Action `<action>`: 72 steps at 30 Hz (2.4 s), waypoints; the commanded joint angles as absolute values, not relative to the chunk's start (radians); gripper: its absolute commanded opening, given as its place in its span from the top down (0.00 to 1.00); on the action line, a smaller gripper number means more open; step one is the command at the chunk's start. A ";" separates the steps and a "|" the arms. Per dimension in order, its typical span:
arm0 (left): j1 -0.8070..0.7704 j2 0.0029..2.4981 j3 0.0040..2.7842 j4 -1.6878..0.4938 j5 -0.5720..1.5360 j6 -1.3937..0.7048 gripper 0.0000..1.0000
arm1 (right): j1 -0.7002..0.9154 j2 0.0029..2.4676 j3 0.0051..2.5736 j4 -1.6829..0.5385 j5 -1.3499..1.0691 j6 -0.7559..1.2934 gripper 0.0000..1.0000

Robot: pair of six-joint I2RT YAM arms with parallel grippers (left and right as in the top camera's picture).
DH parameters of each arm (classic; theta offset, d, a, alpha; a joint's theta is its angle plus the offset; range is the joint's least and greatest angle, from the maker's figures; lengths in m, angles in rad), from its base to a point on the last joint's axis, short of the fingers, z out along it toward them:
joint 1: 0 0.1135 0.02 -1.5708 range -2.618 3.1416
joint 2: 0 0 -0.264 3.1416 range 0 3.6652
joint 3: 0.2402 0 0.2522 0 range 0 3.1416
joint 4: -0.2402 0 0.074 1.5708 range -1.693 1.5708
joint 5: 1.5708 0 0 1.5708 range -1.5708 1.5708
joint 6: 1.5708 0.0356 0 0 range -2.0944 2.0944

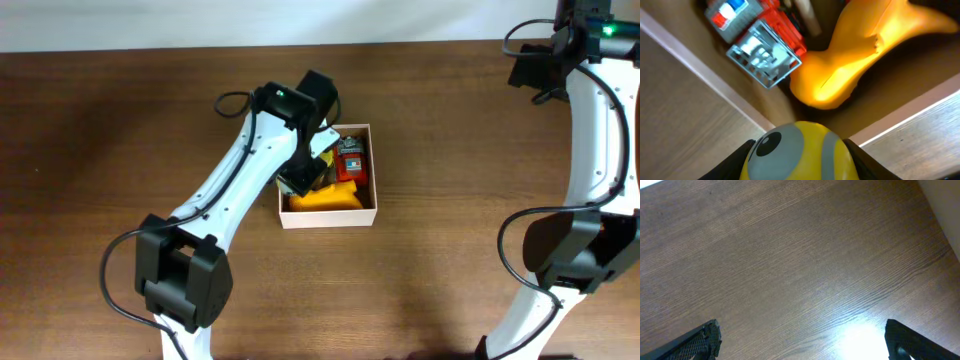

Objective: Pack container
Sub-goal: 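Lift the yellow ball and carry it right over the box, then lower the ball into the box's front-left corner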

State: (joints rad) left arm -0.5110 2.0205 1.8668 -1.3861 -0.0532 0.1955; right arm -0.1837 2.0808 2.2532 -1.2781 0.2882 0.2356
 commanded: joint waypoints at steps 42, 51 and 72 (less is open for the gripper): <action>-0.506 2.012 1.926 -1.276 -0.007 0.215 0.21 | -0.184 2.073 2.248 -1.276 0.291 0.244 0.01; -0.506 2.012 1.929 -1.485 -0.007 0.215 0.21 | -0.184 2.073 2.248 -1.276 0.291 0.244 0.01; -0.506 2.012 1.929 -1.556 0.075 0.215 0.22 | -0.184 2.073 2.248 -1.276 0.291 0.244 0.01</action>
State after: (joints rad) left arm -0.5110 2.0205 1.9152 -1.5860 0.0055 0.2062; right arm -0.1837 2.0808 2.2528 -1.2781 0.2882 0.2356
